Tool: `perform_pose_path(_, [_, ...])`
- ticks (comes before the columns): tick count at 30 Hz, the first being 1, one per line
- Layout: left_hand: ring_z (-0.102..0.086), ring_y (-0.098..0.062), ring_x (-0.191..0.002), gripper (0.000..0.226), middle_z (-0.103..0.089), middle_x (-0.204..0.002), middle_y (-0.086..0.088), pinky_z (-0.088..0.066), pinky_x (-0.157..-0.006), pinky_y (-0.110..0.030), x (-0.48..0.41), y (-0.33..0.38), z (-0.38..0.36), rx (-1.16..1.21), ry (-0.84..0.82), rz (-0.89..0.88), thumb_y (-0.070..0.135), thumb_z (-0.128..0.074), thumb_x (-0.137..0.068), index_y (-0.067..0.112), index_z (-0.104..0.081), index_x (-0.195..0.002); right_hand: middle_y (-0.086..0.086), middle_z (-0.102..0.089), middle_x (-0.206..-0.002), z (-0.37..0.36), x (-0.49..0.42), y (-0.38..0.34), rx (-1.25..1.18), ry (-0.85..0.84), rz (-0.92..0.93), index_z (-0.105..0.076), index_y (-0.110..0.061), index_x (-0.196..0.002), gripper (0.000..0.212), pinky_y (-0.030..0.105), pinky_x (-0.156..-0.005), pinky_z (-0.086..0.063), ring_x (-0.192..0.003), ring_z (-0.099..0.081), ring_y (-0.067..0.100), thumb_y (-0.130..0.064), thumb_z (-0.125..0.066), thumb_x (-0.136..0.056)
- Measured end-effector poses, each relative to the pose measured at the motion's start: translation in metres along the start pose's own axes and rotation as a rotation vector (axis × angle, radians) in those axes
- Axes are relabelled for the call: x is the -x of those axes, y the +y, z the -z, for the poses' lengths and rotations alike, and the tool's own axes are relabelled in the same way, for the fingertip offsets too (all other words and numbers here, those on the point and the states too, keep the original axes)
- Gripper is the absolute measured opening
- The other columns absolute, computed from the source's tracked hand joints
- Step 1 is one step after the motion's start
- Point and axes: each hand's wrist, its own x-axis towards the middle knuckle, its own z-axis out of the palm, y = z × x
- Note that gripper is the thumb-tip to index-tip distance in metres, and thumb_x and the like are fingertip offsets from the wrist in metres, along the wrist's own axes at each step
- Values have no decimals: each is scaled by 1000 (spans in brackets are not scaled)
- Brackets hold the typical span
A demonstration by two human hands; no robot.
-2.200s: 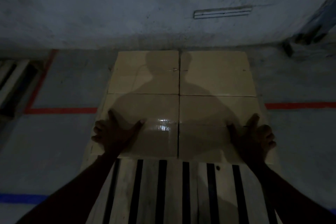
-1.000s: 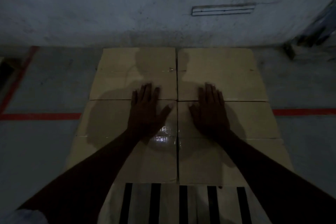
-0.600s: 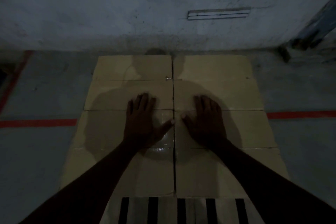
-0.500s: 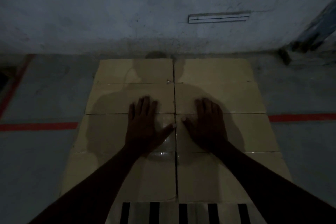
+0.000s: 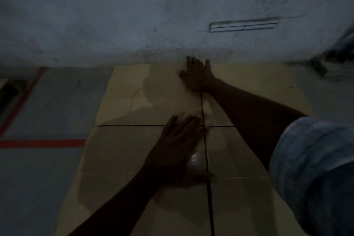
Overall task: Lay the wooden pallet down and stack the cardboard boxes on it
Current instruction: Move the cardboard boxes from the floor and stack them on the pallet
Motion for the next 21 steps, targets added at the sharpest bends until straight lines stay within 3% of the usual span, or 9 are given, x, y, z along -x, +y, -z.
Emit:
perform_pose_path(3, [-19,-26,-156,110,-31,-165,-12,-17,-122,-60,1,-4,-4,-20,22,-20,91,-46,-76,12,-46,-151,20,-37,-156,-8,-2,0,81,85,-11,-33,-8,-152,68,52,-121,-14,-142,-37,35,-55,-27,-103])
perform_pose_path(6, [-18,-29,-156,108,-31,-164,-12,-15,-121,-62,0,-7,-6,-59,-16,15,92,-44,-76,17,-43,-154,22,-40,-152,-6,0,-1,105,93,-17,-39,-6,-148,66,50,-118,-21,-138,-41,38,-54,-29,-103])
perform_pose_path(11, [-6,-22,-158,109,-19,-169,-6,-7,-122,-62,-1,-3,-1,-45,-146,118,96,-41,-74,27,-31,-159,21,-36,-155,-4,2,-4,78,47,-31,-34,-7,-151,69,54,-122,-7,-145,-31,35,-56,-24,-104])
perform_pose_path(16, [-4,-19,-158,110,-17,-170,-4,-7,-123,-61,-5,-3,4,-26,-188,136,97,-40,-73,29,-31,-159,20,-13,-166,-9,42,-2,63,37,-34,-16,-7,-159,75,56,-123,-3,-154,-6,36,-57,-22,-103])
perform_pose_path(21, [-17,-25,-157,109,-29,-166,-10,-13,-121,-64,-5,-2,5,-16,-155,118,95,-34,-76,19,-41,-154,24,-39,-155,-20,144,20,24,145,74,-42,0,-149,68,58,-116,-31,-145,-36,42,-46,-27,-101])
